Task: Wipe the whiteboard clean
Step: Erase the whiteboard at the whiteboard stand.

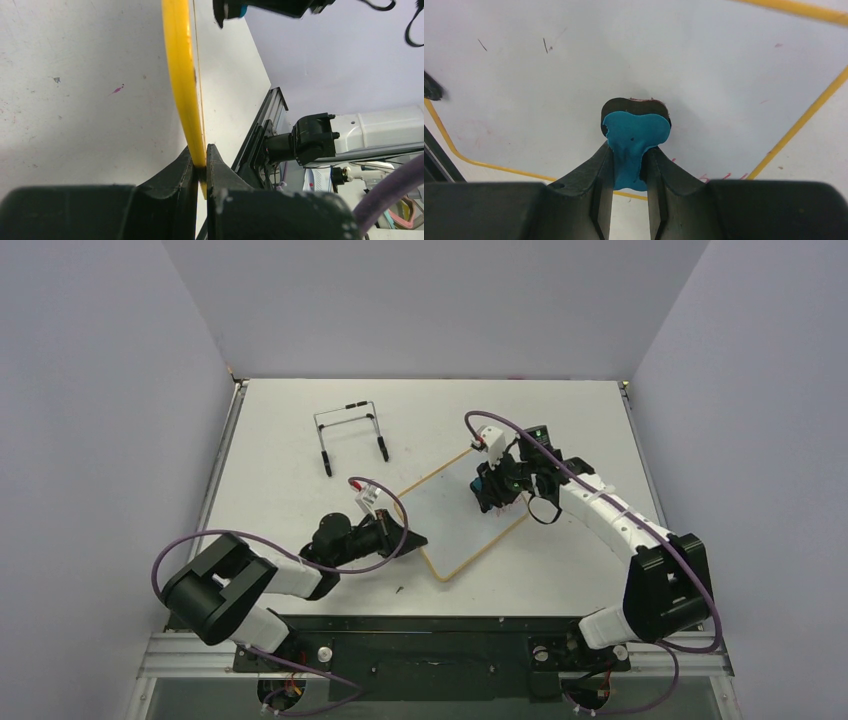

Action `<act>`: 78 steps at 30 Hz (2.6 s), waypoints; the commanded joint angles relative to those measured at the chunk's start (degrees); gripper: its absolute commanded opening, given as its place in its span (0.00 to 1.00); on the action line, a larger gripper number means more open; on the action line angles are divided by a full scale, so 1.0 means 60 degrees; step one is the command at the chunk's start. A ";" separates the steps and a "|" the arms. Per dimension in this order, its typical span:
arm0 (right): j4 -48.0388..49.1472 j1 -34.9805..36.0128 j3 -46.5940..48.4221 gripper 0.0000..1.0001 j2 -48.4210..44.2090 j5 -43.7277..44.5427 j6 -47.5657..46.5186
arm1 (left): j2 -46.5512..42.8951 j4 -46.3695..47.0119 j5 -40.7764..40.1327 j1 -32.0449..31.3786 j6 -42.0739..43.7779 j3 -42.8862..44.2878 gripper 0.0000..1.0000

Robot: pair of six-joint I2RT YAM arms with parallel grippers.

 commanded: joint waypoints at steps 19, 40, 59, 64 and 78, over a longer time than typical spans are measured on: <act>0.3131 -0.0321 -0.0506 0.00 0.1137 0.1415 0.2324 | -0.1219 -0.0232 -0.0503 -0.0046 0.0980 0.0384 0.00; 0.3362 0.0452 -0.1003 0.00 0.1030 0.1400 0.2880 | -0.1049 -0.0496 -0.0302 -0.0038 0.1133 0.0583 0.00; 0.2226 0.0505 -0.0720 0.00 0.1756 -0.0168 0.3723 | -0.0549 -0.0029 -0.0141 -0.0042 0.0994 0.0569 0.00; 0.2698 0.1210 -0.0795 0.00 0.1281 -0.0492 0.4156 | -0.0512 0.0091 -0.0148 -0.0046 0.0916 0.0521 0.00; 0.2105 -0.0433 -0.0195 0.00 0.2499 0.1761 0.4545 | -0.0536 0.0276 -0.0120 -0.0045 0.0804 0.0436 0.00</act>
